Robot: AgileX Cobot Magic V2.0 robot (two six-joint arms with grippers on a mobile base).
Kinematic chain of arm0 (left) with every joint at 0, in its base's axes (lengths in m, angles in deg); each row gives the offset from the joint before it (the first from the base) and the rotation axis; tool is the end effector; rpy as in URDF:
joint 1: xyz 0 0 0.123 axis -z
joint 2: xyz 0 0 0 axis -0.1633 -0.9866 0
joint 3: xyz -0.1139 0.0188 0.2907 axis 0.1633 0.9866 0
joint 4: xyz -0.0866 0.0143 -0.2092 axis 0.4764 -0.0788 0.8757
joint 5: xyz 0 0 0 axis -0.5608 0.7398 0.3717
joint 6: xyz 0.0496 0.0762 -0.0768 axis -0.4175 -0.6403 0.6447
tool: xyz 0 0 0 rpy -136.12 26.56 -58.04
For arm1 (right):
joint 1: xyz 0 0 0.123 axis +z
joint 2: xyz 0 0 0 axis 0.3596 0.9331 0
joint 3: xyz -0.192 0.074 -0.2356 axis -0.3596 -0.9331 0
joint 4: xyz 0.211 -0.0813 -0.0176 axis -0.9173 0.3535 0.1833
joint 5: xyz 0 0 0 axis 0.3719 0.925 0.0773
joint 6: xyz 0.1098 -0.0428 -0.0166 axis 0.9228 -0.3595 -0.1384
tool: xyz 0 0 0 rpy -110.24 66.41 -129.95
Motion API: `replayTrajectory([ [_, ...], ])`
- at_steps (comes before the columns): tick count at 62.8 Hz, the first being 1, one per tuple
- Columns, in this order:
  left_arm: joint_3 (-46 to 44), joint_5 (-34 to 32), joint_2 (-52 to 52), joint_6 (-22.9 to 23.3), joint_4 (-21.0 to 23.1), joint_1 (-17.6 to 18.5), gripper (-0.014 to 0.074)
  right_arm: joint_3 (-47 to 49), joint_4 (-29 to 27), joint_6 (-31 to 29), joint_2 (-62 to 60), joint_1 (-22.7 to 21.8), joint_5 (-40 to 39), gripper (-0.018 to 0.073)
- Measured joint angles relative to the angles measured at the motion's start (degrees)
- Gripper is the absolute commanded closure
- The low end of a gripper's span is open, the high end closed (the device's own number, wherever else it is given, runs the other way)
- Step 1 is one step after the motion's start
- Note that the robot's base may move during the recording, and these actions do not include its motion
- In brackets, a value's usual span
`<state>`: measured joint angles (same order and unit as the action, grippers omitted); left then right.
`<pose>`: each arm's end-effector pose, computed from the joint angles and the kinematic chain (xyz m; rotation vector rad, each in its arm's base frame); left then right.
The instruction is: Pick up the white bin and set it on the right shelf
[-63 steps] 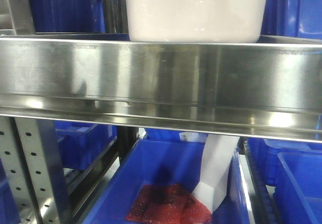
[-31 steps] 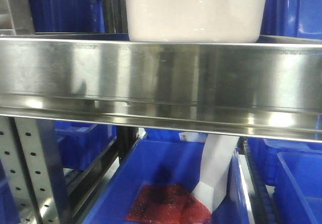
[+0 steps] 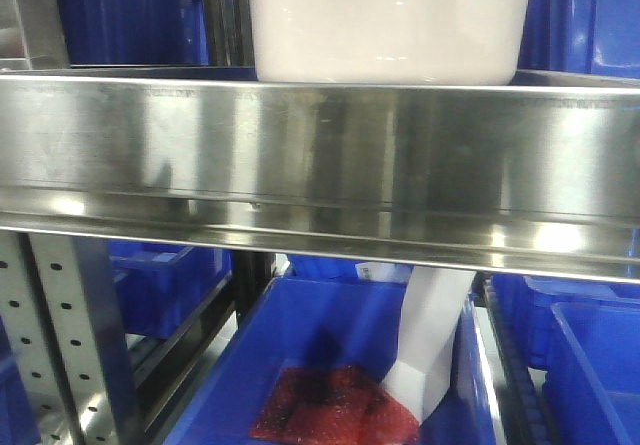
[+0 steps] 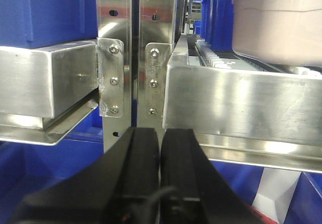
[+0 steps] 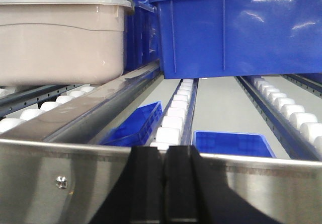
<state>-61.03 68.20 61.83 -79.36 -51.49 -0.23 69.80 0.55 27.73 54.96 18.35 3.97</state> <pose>0.0312 -0.0050 0.2006 0.0858 1.5498 -0.1643 0.0309 -0.0013 0.2030 0.1001 1.5165 0.0321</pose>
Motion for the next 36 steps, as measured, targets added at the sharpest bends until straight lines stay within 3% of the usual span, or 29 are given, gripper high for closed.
replayTrajectory([
  [36,0.00,0.00,0.00,0.00,0.00,0.00,0.0723,0.00,0.00,0.09,0.00,0.00,0.10,0.0487],
])
